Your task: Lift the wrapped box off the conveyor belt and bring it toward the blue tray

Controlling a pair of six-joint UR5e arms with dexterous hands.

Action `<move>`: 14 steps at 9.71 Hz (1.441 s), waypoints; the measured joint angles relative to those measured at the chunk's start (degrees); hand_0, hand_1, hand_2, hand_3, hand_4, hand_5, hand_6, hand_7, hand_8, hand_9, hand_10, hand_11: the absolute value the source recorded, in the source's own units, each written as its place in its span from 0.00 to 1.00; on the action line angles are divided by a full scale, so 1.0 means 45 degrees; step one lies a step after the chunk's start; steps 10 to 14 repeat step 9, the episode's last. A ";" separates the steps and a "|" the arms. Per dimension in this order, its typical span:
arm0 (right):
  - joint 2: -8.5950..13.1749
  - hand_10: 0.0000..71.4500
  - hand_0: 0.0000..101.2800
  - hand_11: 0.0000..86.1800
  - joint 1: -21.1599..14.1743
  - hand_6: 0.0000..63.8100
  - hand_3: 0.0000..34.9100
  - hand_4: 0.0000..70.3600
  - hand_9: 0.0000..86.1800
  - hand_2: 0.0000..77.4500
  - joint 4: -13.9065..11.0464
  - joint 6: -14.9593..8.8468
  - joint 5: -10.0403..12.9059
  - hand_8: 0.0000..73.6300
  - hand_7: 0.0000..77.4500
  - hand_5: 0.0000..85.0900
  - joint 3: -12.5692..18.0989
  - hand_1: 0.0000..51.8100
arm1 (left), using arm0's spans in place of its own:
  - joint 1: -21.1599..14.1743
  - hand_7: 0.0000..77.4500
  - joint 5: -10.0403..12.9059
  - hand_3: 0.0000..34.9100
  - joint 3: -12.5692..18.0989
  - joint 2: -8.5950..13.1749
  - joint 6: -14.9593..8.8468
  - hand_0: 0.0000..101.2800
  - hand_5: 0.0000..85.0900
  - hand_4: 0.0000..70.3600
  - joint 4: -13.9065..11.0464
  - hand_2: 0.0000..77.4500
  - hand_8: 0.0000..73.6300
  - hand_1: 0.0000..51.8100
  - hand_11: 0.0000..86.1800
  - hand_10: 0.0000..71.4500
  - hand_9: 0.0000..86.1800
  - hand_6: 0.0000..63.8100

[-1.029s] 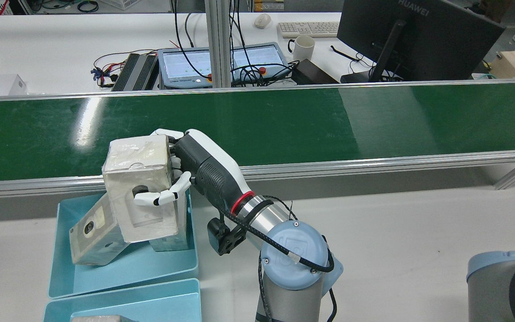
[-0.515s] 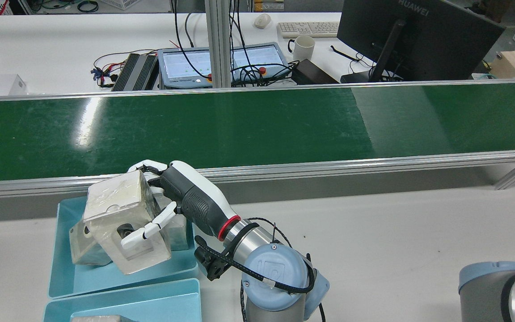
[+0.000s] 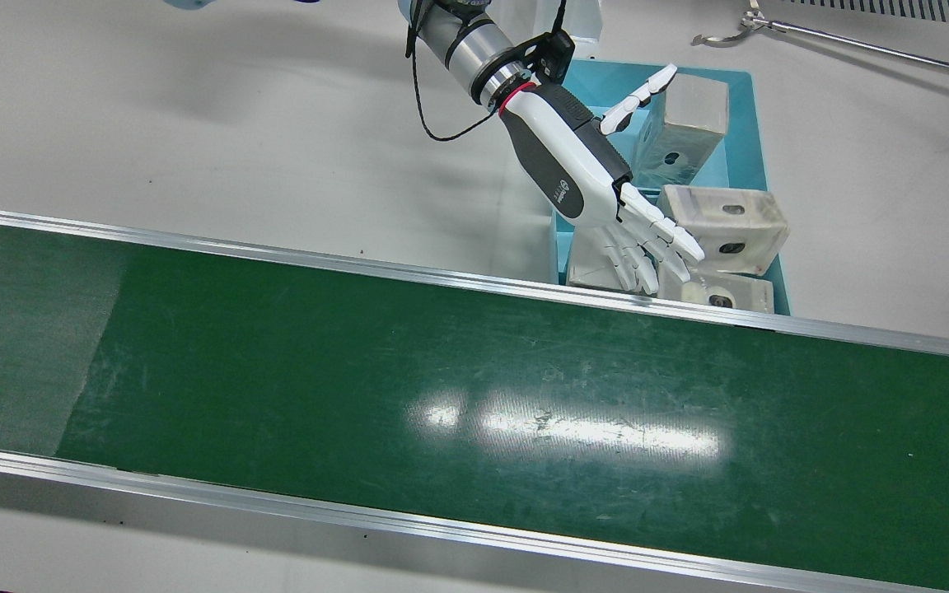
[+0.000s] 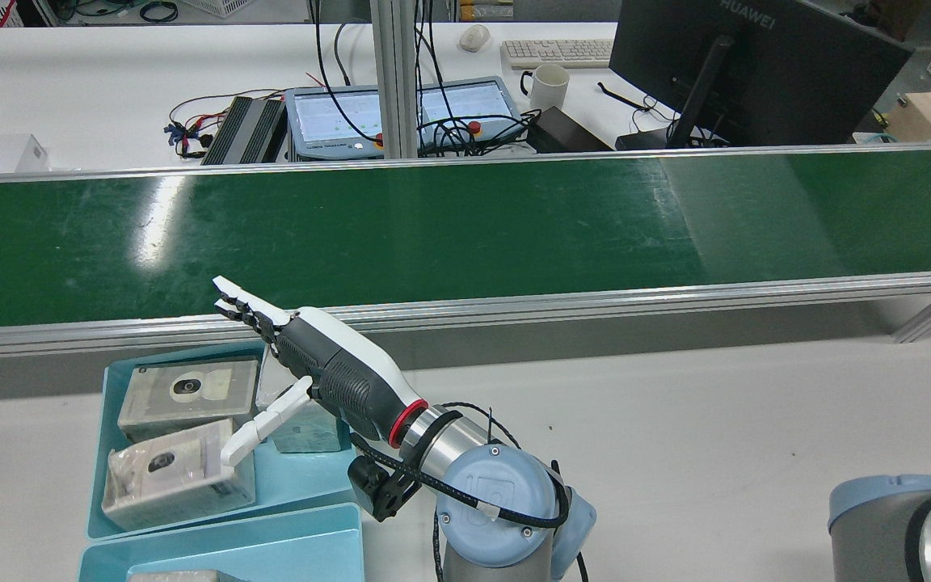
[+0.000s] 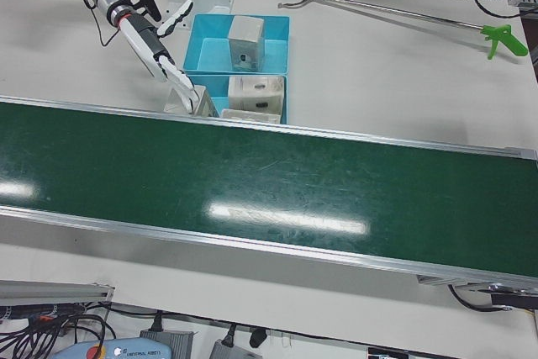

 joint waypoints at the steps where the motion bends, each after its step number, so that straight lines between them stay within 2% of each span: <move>1: -0.0111 0.00 0.45 0.01 0.0076 0.00 0.56 0.03 0.01 0.03 -0.0040 0.0284 -0.0117 0.00 0.13 0.03 0.0195 0.09 | 0.0001 0.01 0.0000 0.00 0.0000 0.0000 0.0000 0.00 0.01 0.01 0.0000 0.01 0.01 0.00 0.00 0.01 0.01 0.01; 2: -0.0401 0.00 0.45 0.01 0.0328 0.00 0.65 0.05 0.00 0.02 -0.0072 0.0558 -0.0177 0.04 0.15 0.01 0.0678 0.16 | 0.0001 0.01 0.0000 0.00 0.0000 0.0000 0.0000 0.00 0.01 0.01 0.0000 0.01 0.01 0.00 0.00 0.01 0.01 0.01; 3: -0.0916 0.00 0.46 0.01 0.0926 0.00 0.77 0.12 0.01 0.02 -0.0126 0.0791 -0.0181 0.07 0.25 0.01 0.1571 0.16 | 0.0000 0.01 0.0000 0.00 0.0000 0.0000 0.0000 0.00 0.01 0.01 0.0000 0.01 0.01 0.00 0.01 0.00 0.01 0.01; 4: -0.1406 0.00 0.55 0.01 0.1568 0.20 0.82 0.23 0.05 0.02 -0.0185 0.1108 -0.0177 0.13 0.46 0.12 0.2294 0.52 | 0.0001 0.01 0.0000 0.00 0.0000 0.0000 0.0000 0.00 0.01 0.01 0.0001 0.01 0.01 0.00 0.01 0.01 0.01 0.00; 5: -0.1967 0.00 0.55 0.01 0.2260 0.20 0.82 0.23 0.05 0.02 -0.0234 0.1670 -0.0188 0.13 0.46 0.12 0.2831 0.52 | 0.0001 0.01 0.0000 0.00 0.0000 0.0000 0.0000 0.00 0.01 0.01 0.0000 0.01 0.01 0.00 0.01 0.01 0.01 0.00; 6: -0.2610 0.01 0.57 0.01 0.3030 0.32 0.73 0.36 0.18 0.05 -0.0257 0.2314 -0.0219 0.23 0.57 0.38 0.3158 0.41 | 0.0001 0.01 0.0000 0.00 0.0000 0.0000 0.0001 0.00 0.01 0.01 0.0000 0.01 0.01 0.00 0.01 0.00 0.00 0.00; 7: -0.3240 0.21 0.55 0.01 0.3906 0.45 0.62 0.36 0.30 0.26 -0.0250 0.2804 -0.0250 0.34 0.68 0.53 0.3330 0.41 | 0.0001 0.01 0.0000 0.00 0.0000 0.0000 0.0000 0.00 0.01 0.01 0.0000 0.01 0.01 0.00 0.01 0.00 0.01 0.00; 8: -0.3889 0.21 0.55 0.01 0.4879 0.45 0.62 0.36 0.30 0.26 -0.0220 0.3134 -0.0304 0.34 0.68 0.53 0.3477 0.41 | 0.0000 0.01 0.0000 0.00 0.0000 0.0000 0.0001 0.00 0.01 0.01 0.0000 0.01 0.01 0.00 0.01 0.00 0.01 0.00; 9: -0.4453 0.60 0.50 0.34 0.5653 0.80 0.28 0.48 0.59 0.32 -0.0181 0.3308 -0.0466 0.68 0.92 0.84 0.3606 0.19 | 0.0001 0.01 0.0000 0.00 0.0000 0.0000 0.0000 0.00 0.01 0.01 0.0000 0.01 0.01 0.00 0.01 0.01 0.00 0.01; 14: -0.4453 0.60 0.50 0.34 0.5653 0.80 0.28 0.48 0.59 0.32 -0.0181 0.3308 -0.0466 0.68 0.92 0.84 0.3606 0.19 | 0.0001 0.01 0.0000 0.00 0.0000 0.0000 0.0000 0.00 0.01 0.01 0.0000 0.01 0.01 0.00 0.01 0.01 0.00 0.01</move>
